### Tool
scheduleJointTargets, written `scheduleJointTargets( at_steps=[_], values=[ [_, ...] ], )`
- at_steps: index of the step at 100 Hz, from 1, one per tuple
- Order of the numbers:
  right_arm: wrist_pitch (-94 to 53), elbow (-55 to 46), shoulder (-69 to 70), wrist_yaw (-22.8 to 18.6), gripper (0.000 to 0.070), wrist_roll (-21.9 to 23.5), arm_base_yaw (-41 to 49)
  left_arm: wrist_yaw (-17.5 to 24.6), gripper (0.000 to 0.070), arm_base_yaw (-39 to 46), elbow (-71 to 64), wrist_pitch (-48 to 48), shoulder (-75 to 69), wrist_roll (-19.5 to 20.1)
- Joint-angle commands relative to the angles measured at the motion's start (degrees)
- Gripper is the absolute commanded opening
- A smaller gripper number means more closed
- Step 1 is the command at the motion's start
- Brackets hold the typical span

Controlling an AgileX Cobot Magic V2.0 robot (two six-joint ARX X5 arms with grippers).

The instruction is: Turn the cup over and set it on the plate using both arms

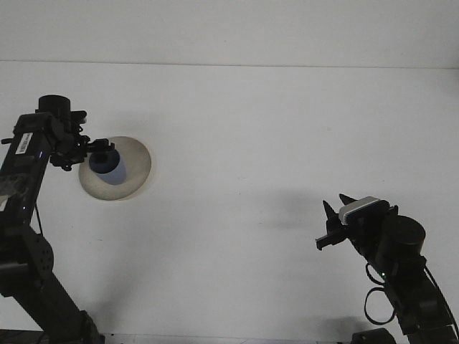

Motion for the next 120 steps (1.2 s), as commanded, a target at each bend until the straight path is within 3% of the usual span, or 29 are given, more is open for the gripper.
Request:
scheduleJointTargets(
  at_steps=[1,42,64,72,80,96,107,120],
  values=[
    [0.72,0.17,0.22,-0.09,0.0276,0.57,0.11,0.31,0.0432,0.13,2.89,0.00,-3.39,0.92],
    [5.66,0.09,2.40,2.43,0.0276,1.36,-0.02,1.88,0.0405,0.13,2.99,0.52,-28.09,-0.42],
    [10.54,0.07,2.62,8.09,0.0274,3.74,-1.11,3.89,0.0125,0.13,-3.67,2.64,-38.42,0.22],
    [11.04,-0.02,1.90,8.52,0.0180,3.74,-2.97,3.89,0.0003,0.15,-11.78,7.85,-43.69,1.49],
    [12.37,-1.03,0.83,8.50,0.0000,3.76,-5.22,3.58,0.0014,0.20,-22.80,16.11,-49.96,1.84],
    [18.86,-5.99,-3.56,8.02,0.0000,6.32,-9.49,3.17,0.0014,0.20,-48.52,37.42,-63.71,2.93],
    [23.43,-9.09,-6.29,7.34,0.0000,6.38,-11.43,3.13,0.0014,0.20,-62.73,50.49,-71.80,1.07],
    [24.35,-9.79,-7.39,7.39,0.0000,6.14,-12.07,2.86,0.0012,0.20,-70.77,56.39,-77.07,-0.98]
  ],
)
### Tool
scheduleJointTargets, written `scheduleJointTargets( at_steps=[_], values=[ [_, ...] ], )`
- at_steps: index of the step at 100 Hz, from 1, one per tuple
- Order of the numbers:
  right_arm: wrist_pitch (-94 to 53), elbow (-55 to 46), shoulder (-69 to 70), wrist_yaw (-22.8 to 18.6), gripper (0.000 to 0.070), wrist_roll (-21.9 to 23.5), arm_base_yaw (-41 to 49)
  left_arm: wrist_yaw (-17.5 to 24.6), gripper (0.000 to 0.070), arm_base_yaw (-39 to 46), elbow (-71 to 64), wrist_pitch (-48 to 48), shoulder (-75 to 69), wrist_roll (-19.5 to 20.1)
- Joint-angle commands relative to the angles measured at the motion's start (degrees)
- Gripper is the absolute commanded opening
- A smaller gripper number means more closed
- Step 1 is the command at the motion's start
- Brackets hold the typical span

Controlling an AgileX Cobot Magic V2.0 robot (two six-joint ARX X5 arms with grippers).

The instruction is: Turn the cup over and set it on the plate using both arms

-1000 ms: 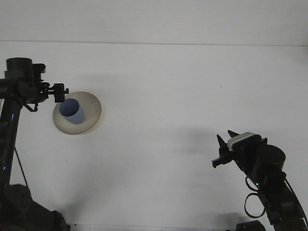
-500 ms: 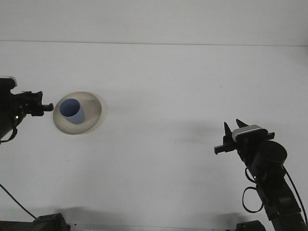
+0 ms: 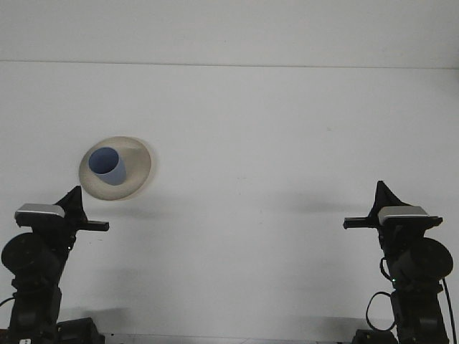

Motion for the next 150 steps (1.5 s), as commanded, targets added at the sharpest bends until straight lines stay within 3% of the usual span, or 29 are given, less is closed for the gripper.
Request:
scheduleJointTargets(
  at_steps=[1,21,100,116,150],
  values=[
    [1.14,0.02,0.13,-0.15,0.0000,0.72,-0.04,-0.33,0.0012,0.17,-1.40,2.47,-1.05,-1.57],
    [1.14,0.02,0.20,-0.09,0.0000,0.72,-0.04,-0.31,0.0013,0.15,-1.77,3.48,-2.19,-5.77],
    [1.16,0.02,0.17,-0.07,0.0000,0.74,-0.04,-0.37,0.0013,-0.44,-2.43,3.72,-5.27,-4.96],
    [1.16,0.02,0.17,-0.09,0.0000,0.74,-0.04,-8.72,0.0013,-5.62,-10.67,6.60,-11.65,-0.96],
    [1.16,0.02,0.17,-0.09,0.0000,0.72,0.00,-9.18,0.0013,-8.20,-26.10,7.63,-29.62,-3.72]
  ],
)
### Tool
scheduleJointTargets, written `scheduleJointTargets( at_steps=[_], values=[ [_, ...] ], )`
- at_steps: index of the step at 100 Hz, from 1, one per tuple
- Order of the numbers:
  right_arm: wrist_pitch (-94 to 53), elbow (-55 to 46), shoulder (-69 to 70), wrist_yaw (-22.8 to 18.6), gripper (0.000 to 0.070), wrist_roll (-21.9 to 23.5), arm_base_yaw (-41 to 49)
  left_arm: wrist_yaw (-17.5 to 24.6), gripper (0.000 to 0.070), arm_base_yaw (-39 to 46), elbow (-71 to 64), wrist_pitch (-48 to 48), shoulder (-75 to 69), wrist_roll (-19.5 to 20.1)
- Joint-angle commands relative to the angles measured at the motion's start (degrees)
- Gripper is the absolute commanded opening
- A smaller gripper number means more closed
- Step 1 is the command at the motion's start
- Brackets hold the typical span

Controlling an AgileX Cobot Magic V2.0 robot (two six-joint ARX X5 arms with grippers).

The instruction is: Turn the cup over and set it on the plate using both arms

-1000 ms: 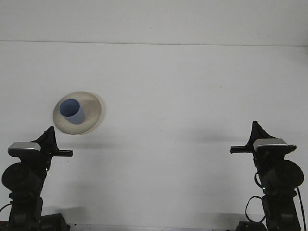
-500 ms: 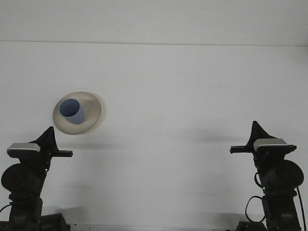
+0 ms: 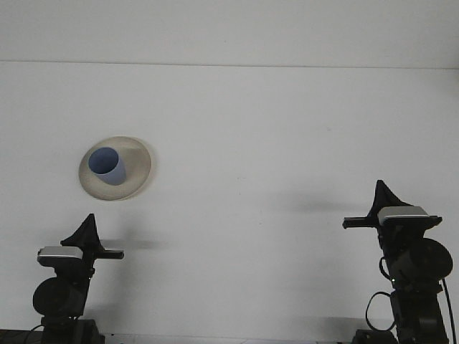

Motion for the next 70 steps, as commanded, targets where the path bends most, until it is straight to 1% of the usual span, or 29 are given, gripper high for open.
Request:
scheduleJointTargets(
  at_steps=[1,16,70],
  values=[
    [0.63,0.04,0.26,-0.07,0.0000,0.42,-0.02,-0.24,0.0013,-0.02,-0.96,1.01,-1.44,-0.92],
    [0.70,0.04,0.26,-0.07,0.0000,0.42,-0.02,-0.37,0.0013,-0.02,-3.23,1.62,-1.25,-1.14],
    [0.74,0.04,0.28,-0.07,0.0000,0.42,-0.02,-0.39,0.0014,-0.02,-3.13,1.11,-1.11,-1.33]
  ],
)
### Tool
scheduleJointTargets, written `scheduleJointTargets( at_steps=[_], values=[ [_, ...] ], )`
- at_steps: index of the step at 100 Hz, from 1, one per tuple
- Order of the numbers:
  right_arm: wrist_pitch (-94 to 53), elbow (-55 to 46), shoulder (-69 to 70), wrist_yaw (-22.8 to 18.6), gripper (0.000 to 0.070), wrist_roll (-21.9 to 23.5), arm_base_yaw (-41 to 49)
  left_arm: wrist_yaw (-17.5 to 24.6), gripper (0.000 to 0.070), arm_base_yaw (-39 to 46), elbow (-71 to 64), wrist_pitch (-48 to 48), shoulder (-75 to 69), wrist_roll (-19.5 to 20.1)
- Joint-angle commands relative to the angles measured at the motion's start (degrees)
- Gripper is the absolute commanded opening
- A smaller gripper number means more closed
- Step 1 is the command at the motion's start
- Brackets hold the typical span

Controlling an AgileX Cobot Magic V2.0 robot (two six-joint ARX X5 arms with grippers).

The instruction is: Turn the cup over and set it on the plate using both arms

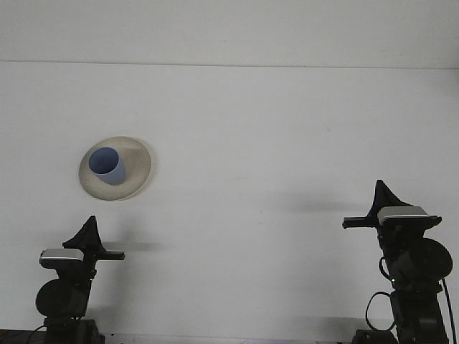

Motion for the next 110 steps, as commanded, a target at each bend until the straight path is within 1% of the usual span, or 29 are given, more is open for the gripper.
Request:
scheduleJointTargets(
  at_steps=[1,50,58,63,70,81,93,101,110],
  values=[
    [0.72,0.04,0.28,-0.07,0.0000,0.39,-0.02,-0.13,0.0014,0.00,-1.16,0.90,-0.09,-0.26],
    [0.72,0.04,0.26,-0.04,0.0000,0.35,0.00,-0.13,0.0014,0.00,-1.16,0.90,-0.09,-0.26],
    [1.03,0.04,0.28,0.66,0.0000,-1.60,0.09,-0.13,0.0014,0.00,-1.16,0.90,-0.09,-0.26],
    [0.90,-0.20,0.22,1.88,0.0000,-1.66,0.11,-0.13,0.0014,0.00,-1.16,0.90,-0.09,-0.26],
    [0.59,-0.96,-1.27,1.38,0.0000,-2.93,0.11,-0.13,0.0014,0.00,-1.16,0.90,-0.09,-0.28],
    [0.92,-5.29,-6.38,-0.09,0.0000,-7.80,0.11,-0.13,0.0014,0.00,-1.16,0.90,-0.09,-0.26],
    [0.94,-12.79,-14.60,-0.26,0.0000,-8.41,0.09,-0.13,0.0014,0.00,-1.16,0.90,-0.09,-0.28],
    [0.48,-18.23,-20.92,-0.15,0.0000,-10.25,0.09,-0.13,0.0014,0.00,-1.16,0.90,-0.09,-0.26],
    [0.11,-23.37,-27.34,0.00,0.0000,-10.88,0.00,-0.13,0.0014,0.00,-1.16,0.90,-0.09,-0.26]
  ],
)
